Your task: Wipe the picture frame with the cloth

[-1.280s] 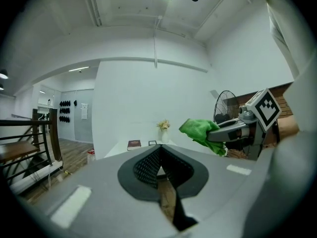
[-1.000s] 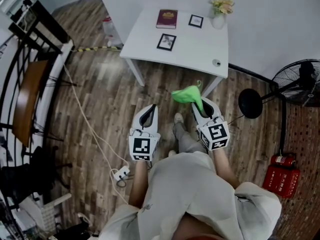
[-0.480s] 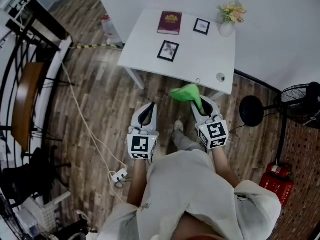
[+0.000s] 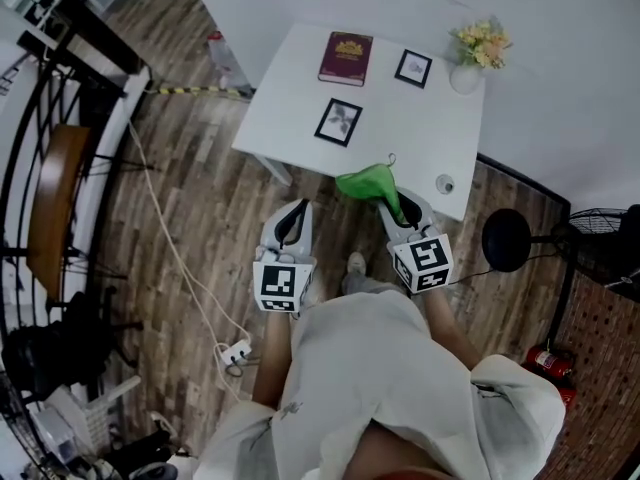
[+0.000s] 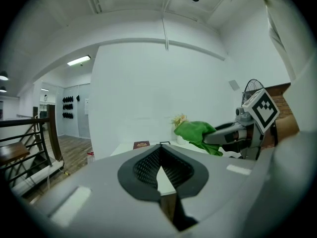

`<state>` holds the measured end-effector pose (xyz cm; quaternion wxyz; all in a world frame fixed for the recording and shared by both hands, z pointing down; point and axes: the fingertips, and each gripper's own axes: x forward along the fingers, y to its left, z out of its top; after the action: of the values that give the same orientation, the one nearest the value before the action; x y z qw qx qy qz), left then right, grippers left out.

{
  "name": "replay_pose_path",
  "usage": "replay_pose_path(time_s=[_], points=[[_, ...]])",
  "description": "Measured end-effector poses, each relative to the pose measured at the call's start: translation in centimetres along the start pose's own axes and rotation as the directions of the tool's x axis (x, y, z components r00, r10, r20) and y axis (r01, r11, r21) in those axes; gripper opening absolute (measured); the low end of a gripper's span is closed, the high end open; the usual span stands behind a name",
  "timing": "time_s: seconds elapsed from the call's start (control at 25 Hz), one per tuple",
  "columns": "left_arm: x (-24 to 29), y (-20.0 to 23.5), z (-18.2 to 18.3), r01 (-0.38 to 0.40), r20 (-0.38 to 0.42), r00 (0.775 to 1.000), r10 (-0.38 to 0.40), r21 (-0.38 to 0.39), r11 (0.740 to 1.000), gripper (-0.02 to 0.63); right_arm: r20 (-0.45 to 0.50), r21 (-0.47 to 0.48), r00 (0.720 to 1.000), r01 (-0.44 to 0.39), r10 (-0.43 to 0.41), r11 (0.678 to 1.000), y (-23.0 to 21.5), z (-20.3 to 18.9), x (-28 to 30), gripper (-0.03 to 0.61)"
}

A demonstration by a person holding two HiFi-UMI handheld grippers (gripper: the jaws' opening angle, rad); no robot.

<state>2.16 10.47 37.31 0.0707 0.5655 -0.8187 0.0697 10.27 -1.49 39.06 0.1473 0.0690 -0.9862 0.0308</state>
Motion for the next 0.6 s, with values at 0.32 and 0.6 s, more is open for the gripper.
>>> replay_pose_path(time_s=[0.32,0.6], points=[[5.3,1.1,0.6,-0.014,-0.016,1.000,0.014,-0.008,1.000,0.020,-0.031,0.021,0.999,-0.027,0.027,0.999,-3.6,0.2,3.6,0.089],[8.7,2.0,0.1,0.008,-0.032,0.999,-0.008,0.002,1.000,0.020,-0.042,0.069,0.999,-0.007,0.009,0.998,-5.8,-0.5,6.1,0.089]])
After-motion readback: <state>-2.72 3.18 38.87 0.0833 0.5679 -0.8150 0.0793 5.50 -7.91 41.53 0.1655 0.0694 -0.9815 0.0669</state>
